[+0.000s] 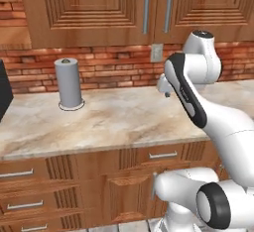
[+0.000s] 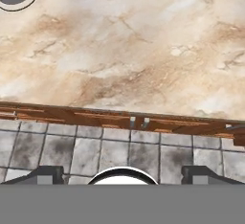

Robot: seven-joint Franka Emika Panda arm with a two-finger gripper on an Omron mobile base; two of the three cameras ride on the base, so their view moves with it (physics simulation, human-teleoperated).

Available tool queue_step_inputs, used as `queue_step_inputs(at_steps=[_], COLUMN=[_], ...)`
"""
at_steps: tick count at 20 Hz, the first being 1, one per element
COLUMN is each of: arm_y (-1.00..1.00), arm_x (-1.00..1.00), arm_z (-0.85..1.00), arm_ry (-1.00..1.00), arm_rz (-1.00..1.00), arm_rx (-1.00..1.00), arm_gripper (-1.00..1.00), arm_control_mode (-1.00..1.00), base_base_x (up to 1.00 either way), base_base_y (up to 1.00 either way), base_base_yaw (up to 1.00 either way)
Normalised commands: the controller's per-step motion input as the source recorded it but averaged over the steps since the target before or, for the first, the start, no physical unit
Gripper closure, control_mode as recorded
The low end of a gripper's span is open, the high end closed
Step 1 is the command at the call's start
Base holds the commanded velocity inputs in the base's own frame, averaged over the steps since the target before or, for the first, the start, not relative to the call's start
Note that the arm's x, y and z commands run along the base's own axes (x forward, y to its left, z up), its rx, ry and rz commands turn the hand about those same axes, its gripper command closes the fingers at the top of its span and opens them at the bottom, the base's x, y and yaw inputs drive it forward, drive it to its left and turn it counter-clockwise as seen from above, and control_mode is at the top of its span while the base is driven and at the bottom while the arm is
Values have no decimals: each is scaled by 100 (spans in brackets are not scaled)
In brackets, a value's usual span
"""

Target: Navigate to the coffee machine.

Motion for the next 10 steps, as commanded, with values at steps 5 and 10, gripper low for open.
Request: queue_step_inputs(at_steps=[5, 10], arm_y=[0, 0], arm_x=[0, 0], arm_z=[0, 0], arm_ry=[0, 0], arm_rz=[0, 0], arm_rx=[0, 0], arm_gripper=[-100, -100], arm_control_mode=[100, 100], base_base_x=[-33, -27], base_base_y=[0, 0], base_base_yaw=[26, 38])
